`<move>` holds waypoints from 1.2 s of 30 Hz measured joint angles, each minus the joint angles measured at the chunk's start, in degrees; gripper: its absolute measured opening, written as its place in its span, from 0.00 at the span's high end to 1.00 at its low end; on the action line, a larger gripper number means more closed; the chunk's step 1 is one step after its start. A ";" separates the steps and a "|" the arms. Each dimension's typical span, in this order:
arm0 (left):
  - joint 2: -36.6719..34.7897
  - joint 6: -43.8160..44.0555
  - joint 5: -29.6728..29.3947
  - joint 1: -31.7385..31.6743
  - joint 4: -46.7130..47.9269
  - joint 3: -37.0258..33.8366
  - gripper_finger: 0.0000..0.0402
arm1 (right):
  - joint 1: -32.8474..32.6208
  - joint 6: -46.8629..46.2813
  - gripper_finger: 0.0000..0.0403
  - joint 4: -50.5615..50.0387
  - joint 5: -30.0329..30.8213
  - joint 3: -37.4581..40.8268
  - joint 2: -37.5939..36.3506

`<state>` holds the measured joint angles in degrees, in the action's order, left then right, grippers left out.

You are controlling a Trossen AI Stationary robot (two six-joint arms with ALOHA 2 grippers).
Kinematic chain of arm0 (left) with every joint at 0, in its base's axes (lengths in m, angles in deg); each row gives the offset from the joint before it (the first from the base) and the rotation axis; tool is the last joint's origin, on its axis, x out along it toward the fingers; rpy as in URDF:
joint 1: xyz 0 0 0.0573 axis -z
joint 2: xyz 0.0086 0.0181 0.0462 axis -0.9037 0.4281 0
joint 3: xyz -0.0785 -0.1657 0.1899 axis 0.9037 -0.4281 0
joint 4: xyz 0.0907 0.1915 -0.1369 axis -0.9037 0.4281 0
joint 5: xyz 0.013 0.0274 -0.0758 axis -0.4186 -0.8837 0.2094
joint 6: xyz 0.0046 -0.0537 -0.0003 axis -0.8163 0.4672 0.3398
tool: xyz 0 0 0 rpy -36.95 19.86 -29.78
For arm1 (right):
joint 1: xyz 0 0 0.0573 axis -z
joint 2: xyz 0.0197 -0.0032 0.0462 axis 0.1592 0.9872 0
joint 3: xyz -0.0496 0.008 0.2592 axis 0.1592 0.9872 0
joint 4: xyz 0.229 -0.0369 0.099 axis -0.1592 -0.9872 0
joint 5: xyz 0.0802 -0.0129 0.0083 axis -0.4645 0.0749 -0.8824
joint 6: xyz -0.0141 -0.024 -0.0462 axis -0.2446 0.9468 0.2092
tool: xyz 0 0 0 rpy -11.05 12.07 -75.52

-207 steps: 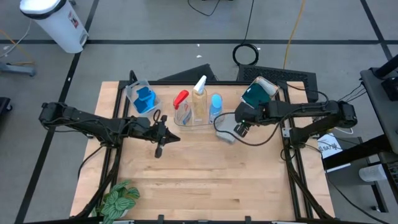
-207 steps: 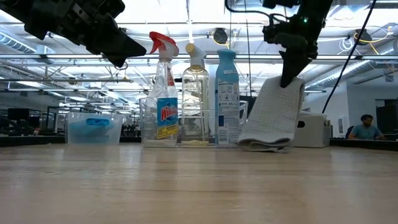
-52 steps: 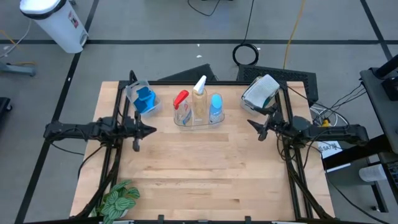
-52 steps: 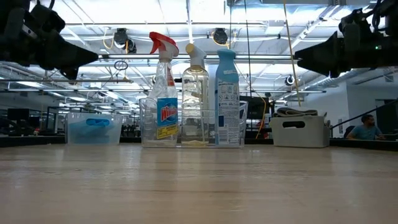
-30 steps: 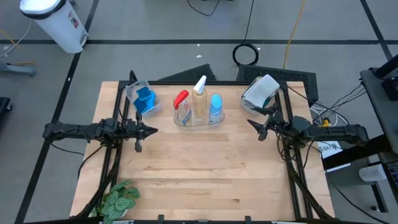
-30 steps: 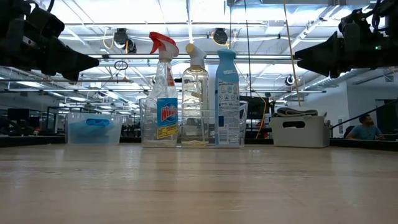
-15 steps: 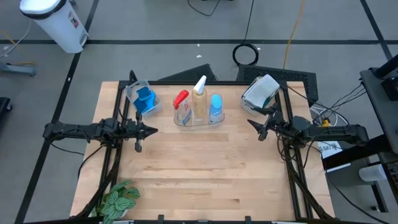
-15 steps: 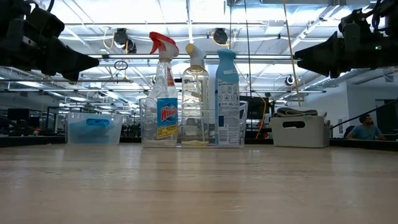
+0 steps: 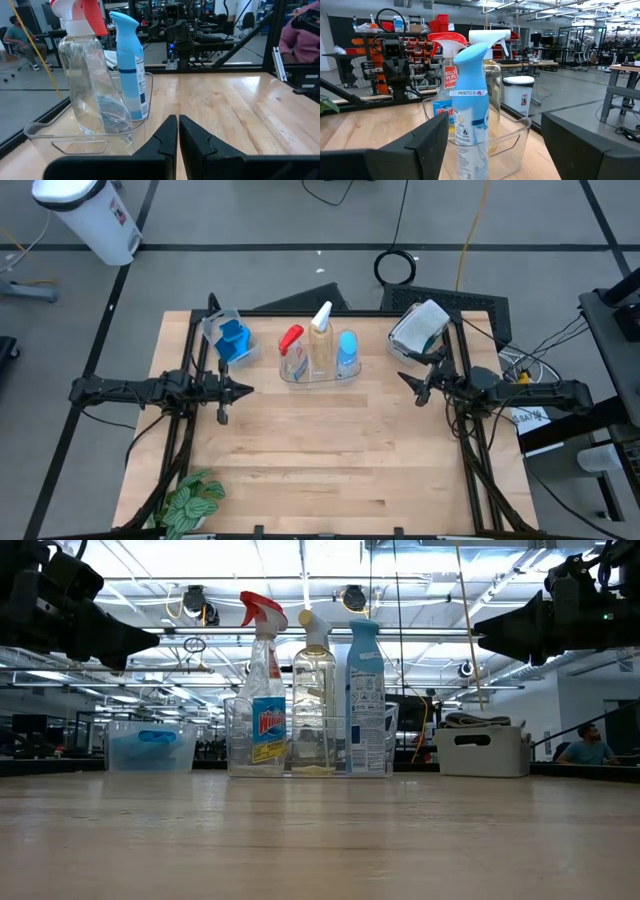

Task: Pick & Place Kitchen Items
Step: Return to Home Position

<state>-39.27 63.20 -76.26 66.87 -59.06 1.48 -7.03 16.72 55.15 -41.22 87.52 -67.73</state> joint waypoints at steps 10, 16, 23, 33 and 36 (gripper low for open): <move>0.00 -0.01 0.01 0.00 -0.01 0.00 0.95 | 0.00 0.00 0.30 0.00 0.00 0.00 0.00; 0.00 -0.01 0.01 -0.01 -0.01 0.00 0.95 | 0.01 0.00 0.29 0.01 0.00 0.00 0.00; 0.00 -0.01 0.01 0.00 -0.01 0.02 0.95 | 0.00 0.00 0.30 0.01 0.00 0.00 0.00; 0.00 -0.03 0.00 0.00 -0.03 0.02 0.95 | 0.01 0.00 0.30 0.00 0.00 0.00 0.00; 0.00 -0.03 0.00 0.00 -0.04 0.02 0.95 | 0.00 0.00 0.31 0.01 -0.01 0.00 0.00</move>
